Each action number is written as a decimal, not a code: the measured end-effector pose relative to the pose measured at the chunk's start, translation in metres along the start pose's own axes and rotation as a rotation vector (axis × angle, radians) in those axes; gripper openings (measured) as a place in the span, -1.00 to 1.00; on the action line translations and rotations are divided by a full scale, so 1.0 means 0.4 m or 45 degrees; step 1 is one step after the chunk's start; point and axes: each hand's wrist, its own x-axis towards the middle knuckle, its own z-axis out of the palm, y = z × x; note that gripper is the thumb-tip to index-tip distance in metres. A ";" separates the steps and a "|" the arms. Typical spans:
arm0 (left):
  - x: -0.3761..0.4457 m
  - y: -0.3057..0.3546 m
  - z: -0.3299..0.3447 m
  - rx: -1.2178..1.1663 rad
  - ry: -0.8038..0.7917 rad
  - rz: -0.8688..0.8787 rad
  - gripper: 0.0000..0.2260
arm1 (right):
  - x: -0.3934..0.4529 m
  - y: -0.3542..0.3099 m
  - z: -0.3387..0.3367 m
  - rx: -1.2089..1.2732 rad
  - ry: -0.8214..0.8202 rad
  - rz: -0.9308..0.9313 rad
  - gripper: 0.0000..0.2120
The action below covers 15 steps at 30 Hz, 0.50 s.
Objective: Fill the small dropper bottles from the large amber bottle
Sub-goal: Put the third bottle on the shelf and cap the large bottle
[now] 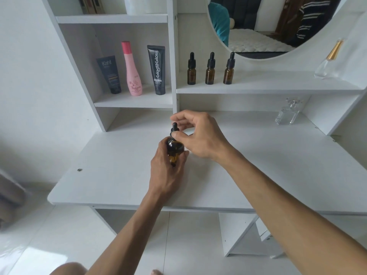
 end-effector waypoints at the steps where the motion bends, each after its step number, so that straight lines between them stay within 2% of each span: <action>1: 0.000 0.000 0.000 0.002 0.002 0.000 -0.66 | 0.000 0.001 0.001 0.000 -0.011 0.003 -0.68; 15: 0.002 -0.007 0.001 0.009 -0.010 -0.009 -0.69 | 0.000 0.006 0.001 0.020 -0.004 0.034 -0.67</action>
